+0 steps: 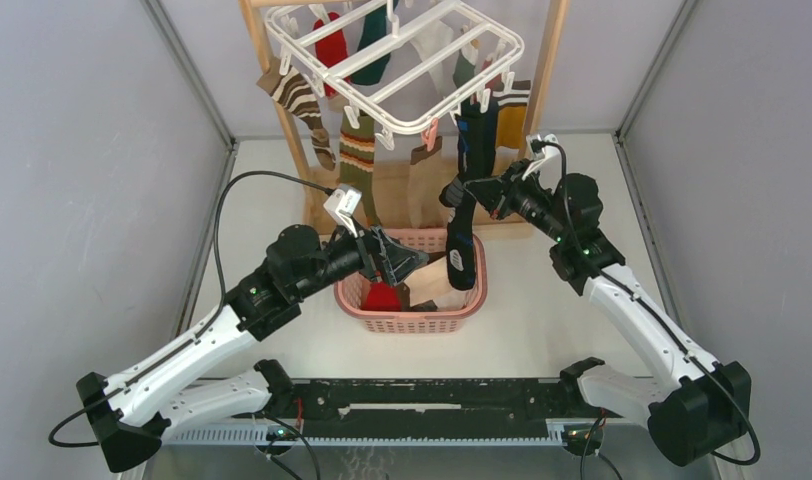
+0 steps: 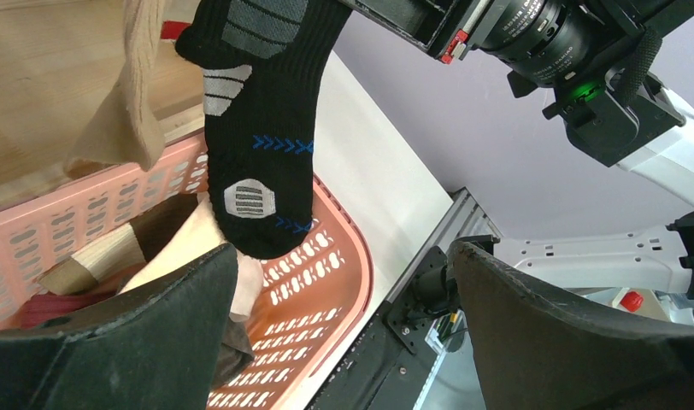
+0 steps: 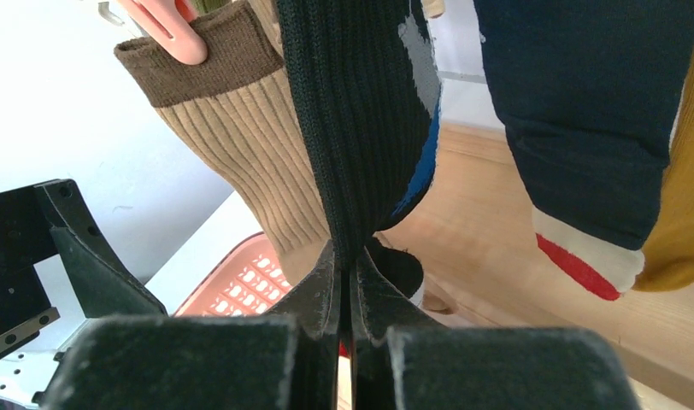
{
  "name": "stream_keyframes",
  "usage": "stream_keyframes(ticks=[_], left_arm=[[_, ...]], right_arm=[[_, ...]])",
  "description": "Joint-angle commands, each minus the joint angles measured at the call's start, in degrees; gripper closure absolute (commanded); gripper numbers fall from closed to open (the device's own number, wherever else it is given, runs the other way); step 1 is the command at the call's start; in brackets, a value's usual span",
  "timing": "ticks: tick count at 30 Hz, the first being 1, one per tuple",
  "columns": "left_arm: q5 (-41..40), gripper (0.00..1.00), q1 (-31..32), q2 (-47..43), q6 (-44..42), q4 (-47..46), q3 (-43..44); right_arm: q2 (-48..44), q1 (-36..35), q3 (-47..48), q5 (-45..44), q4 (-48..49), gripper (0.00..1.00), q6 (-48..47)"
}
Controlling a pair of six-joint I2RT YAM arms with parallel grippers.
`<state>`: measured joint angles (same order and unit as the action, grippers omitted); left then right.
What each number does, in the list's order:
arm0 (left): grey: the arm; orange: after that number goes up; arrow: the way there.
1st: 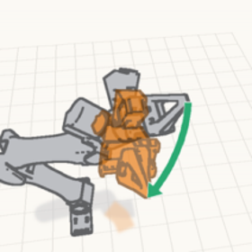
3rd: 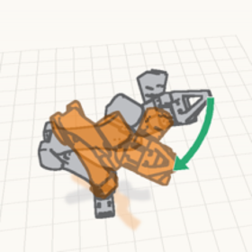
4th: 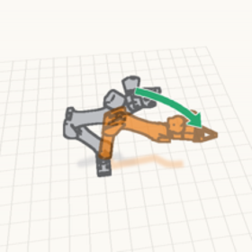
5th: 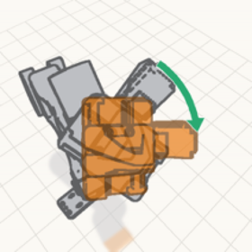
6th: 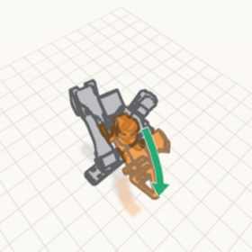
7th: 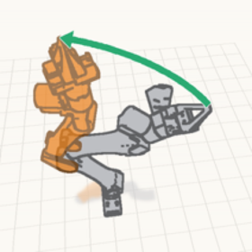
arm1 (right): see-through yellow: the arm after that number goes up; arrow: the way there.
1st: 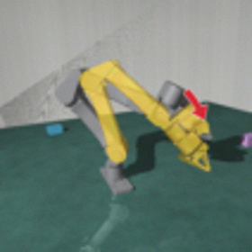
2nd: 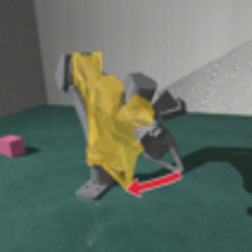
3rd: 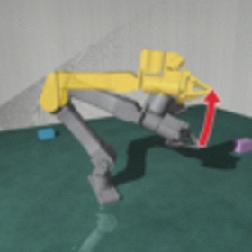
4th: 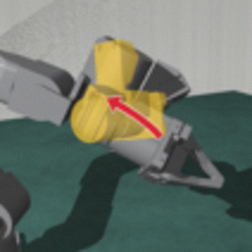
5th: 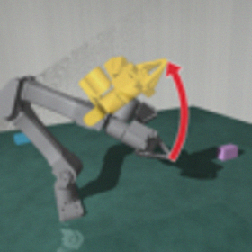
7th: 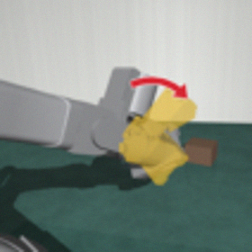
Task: Remove the socks clipped to the hanger
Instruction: Remove the sock from the hanger.
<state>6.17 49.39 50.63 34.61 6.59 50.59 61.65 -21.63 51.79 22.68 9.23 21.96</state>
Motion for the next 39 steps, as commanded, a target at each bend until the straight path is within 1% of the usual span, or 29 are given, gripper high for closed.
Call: stream_keyframes(ticks=[1, 9, 22, 29, 39], left_arm=[[0.67, 0.0, 0.43, 0.03, 0.72, -2.17, 2.75], [0.65, 0.0, 0.71, 0.33, 0.81, -2.2, 3.31], [-0.09, 0.0, 0.8, -0.42, 0.37, -1.04, 2.96], [-0.04, 0.0, 0.81, 0.05, 0.37, -0.88, 3.07], [-0.08, 0.0, 0.81, 0.38, 0.11, -0.72, 3.28]], right_arm=[[-0.34, 0.72, 0.23, 0.61, 3.26, 1.0, -0.31], [-2.62, 2.9, -0.65, 0.55, 1.48, 1.0, -0.98], [-5.73, 12.88, -1.08, 4.88, 1.48, 1.0, 2.31], [-9.08, 17.18, -1.86, 6.01, 0.61, 1.0, 3.25], [-8.96, 24.49, -2.02, 9.14, 2.14, 1.0, 6.07]])
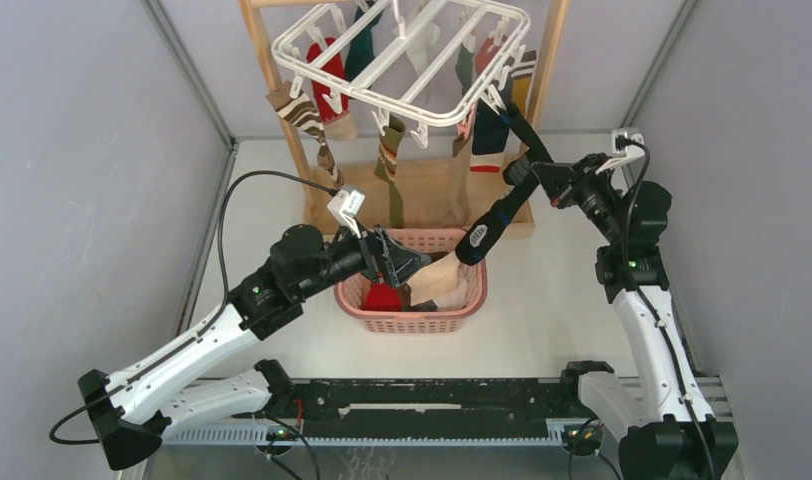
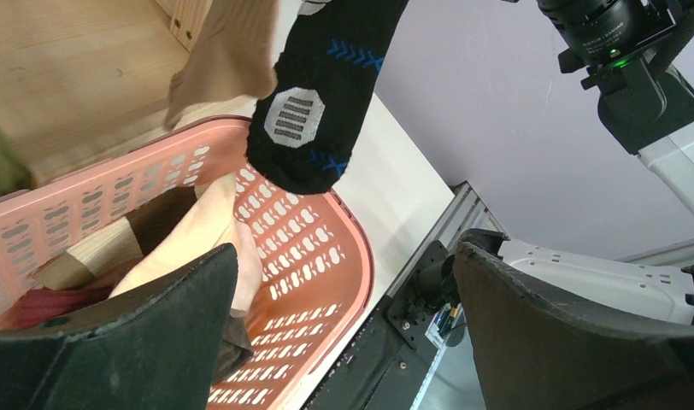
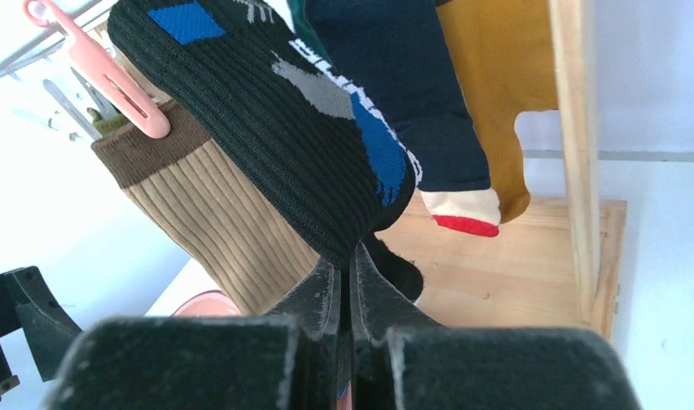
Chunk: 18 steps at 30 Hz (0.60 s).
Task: Remove the socks clipped to the hanger
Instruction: Remove the sock from the hanger.
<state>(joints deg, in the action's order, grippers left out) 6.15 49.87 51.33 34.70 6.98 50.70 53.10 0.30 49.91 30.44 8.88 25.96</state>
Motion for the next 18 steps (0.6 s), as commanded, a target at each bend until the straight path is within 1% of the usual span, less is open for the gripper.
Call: stream_keyframes(ticks=[1, 6, 18], left_arm=[[-0.07, 0.0, 0.34, -0.31, -0.06, -1.1, 3.18], [-0.11, 0.0, 0.32, 0.0, -0.15, -1.13, 3.15], [-0.09, 0.0, 0.32, -0.63, 0.02, -1.18, 2.51]], right_arm=[[-0.4, 3.06, -0.16, 1.71, 2.72, 1.0, 2.37], [-0.32, 4.77, -0.15, 3.11, 3.5, 1.0, 3.46], [-3.25, 5.24, -0.17, 3.82, 0.98, 1.0, 3.07]])
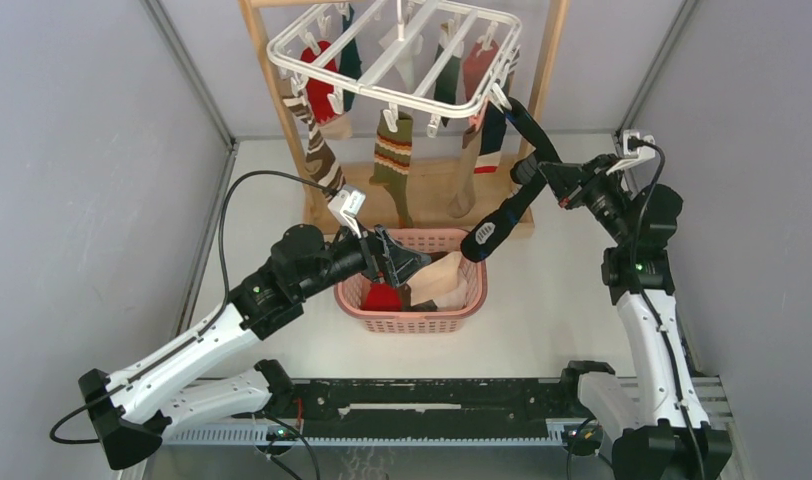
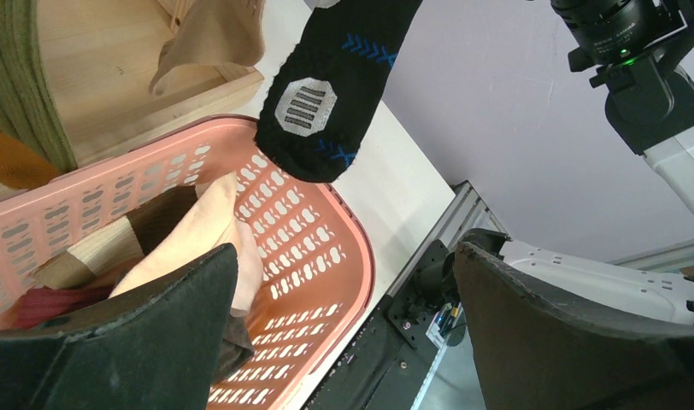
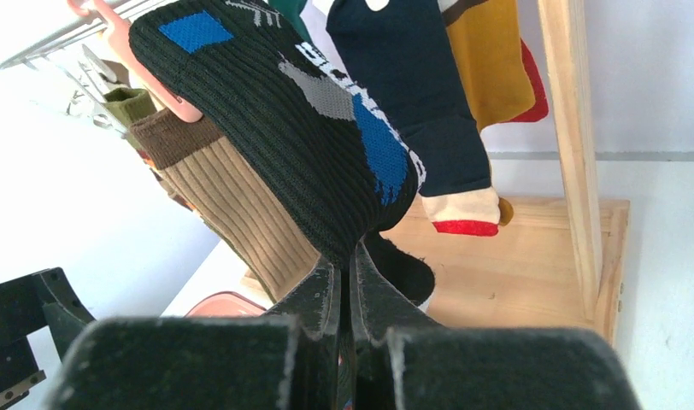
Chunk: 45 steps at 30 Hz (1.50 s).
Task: Remove the socks clipped to the hanger
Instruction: Remove the sock from the hanger.
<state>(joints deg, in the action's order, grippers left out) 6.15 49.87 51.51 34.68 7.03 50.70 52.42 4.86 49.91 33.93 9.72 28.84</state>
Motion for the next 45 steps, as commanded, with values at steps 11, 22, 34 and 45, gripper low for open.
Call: stream_keyframes(ticks=[11, 22, 34, 45], left_arm=[[-0.08, 0.0, 0.33, -0.78, 0.13, -1.36, 2.39], [1.29, 0.0, 0.66, -0.83, 1.15, -2.1, 5.1], [1.98, 0.0, 3.55, 6.11, 2.27, -3.76, 21.13], [-4.4, 0.0, 3.67, 16.12, 4.77, -4.63, 29.88]], right_arm=[[-8.2, 0.3, -1.09, 2.17, -2.51, 1.0, 0.2], [-13.85, -8.91, -1.04, -0.2, -8.04, 1.0, -3.9], [-14.58, -27.03, -1.09, -11.29, -11.97, 1.0, -8.64], [-12.09, -34.61, -2.94, -14.61, -6.71, 1.0, -8.08]])
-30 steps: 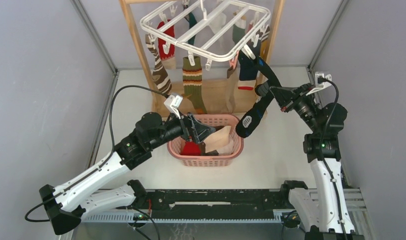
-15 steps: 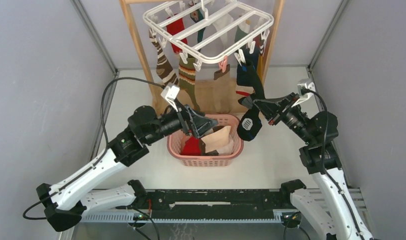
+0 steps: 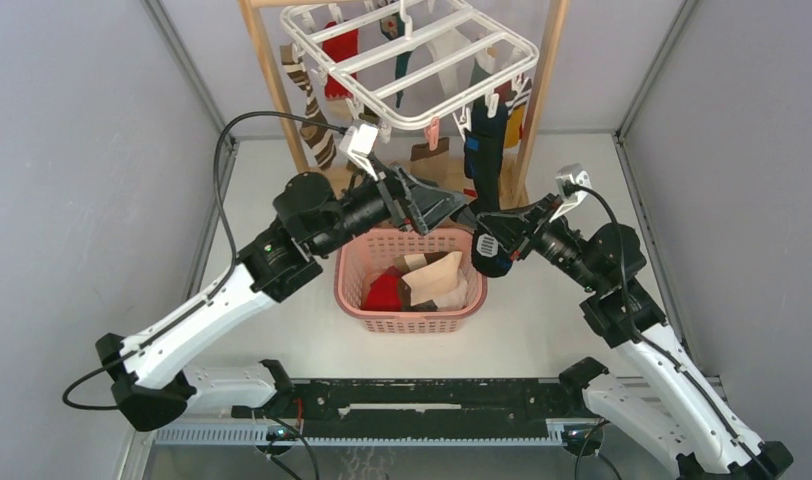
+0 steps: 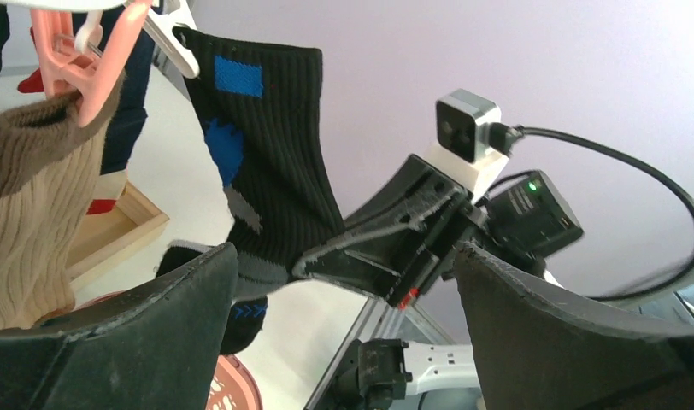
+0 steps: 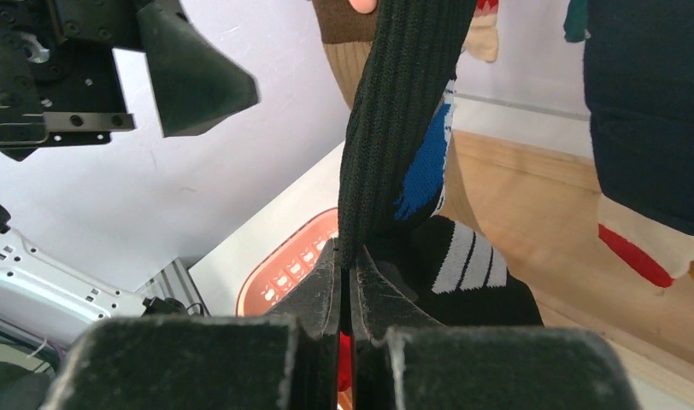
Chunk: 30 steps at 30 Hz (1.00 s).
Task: Remove the socks clipped to the hanger
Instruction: Remove the sock from the hanger.
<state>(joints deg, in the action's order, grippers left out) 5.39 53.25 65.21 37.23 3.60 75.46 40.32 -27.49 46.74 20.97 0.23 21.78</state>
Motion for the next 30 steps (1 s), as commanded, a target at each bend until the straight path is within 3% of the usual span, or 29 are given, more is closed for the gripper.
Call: stream_keyframes(ticks=[1, 12, 24, 30], left_arm=[[-4.77, 0.0, 0.29, 3.13, 2.61, -0.64, 5.75], [-14.11, 0.0, 0.24, 11.65, 3.02, 9.18, 17.25], [-14.72, 0.0, -1.91, 21.94, 3.32, 17.6, 30.17], [-15.5, 0.08, -3.1, 25.0, 4.13, 19.08, 33.28]], right_arm=[[0.18, -2.96, 0.24, -2.43, 2.69, 1.0, -1.41], [2.25, -9.26, 0.28, -11.66, 2.32, 1.0, -6.19], [2.56, -11.94, 0.62, -14.52, 1.72, 1.0, -8.71], [2.73, -12.36, 0.89, -14.97, 1.75, 1.0, -9.04]])
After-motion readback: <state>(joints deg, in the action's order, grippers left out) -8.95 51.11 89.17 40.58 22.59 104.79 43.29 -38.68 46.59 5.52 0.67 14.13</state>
